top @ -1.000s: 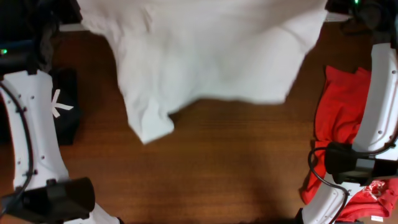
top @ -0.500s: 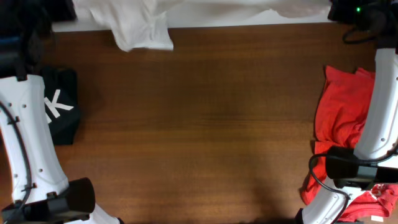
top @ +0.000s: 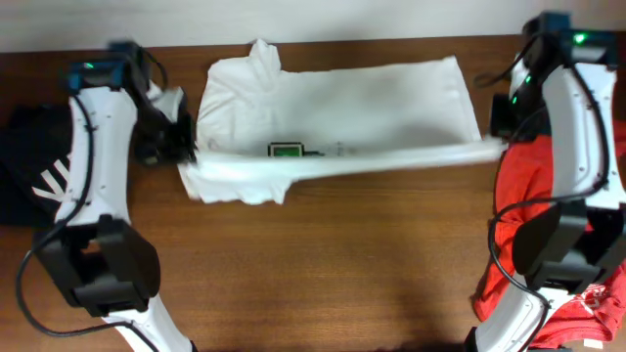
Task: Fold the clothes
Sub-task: 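Lower the hem with both grippers to lay the shirt flat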
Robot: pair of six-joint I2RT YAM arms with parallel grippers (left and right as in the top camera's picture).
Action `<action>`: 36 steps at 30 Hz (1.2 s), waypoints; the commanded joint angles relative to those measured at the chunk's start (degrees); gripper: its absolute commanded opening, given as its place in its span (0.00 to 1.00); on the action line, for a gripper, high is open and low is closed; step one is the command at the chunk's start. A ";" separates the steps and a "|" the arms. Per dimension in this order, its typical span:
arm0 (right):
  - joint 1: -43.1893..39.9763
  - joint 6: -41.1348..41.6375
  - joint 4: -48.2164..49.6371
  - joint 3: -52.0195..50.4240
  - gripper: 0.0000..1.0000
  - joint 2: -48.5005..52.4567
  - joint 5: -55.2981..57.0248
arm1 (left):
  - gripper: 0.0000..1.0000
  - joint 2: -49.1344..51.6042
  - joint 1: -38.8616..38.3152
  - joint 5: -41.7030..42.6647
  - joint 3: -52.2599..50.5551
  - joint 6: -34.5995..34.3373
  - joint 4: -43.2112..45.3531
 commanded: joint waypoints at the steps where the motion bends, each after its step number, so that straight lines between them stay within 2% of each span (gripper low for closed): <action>1: -0.50 1.57 0.20 -9.51 0.04 0.00 3.67 | 0.00 -0.37 0.42 0.28 -10.82 1.33 -0.55; 6: -0.52 5.90 0.37 -20.31 0.04 -0.02 3.69 | 0.00 -0.72 0.46 0.09 -23.06 1.36 0.83; 13: -2.67 8.63 3.54 -32.20 0.04 -1.81 3.72 | 0.00 -7.15 2.36 -2.16 -32.74 0.70 2.58; 22: -3.41 8.70 5.92 -36.28 0.04 -6.78 3.67 | 0.00 -17.90 4.83 -1.97 -37.68 0.00 3.87; 24: -3.41 8.70 7.91 -36.17 0.04 -7.72 3.43 | 0.00 -18.18 4.83 -0.24 -37.66 -0.02 6.97; 29: -3.41 8.63 14.01 -34.69 0.04 -7.87 -0.09 | 0.00 -18.18 6.29 10.97 -37.62 -0.76 19.98; 36: -3.39 7.78 24.04 -34.67 0.04 -7.85 -6.19 | 0.00 -18.16 8.52 10.84 -37.64 -9.27 32.15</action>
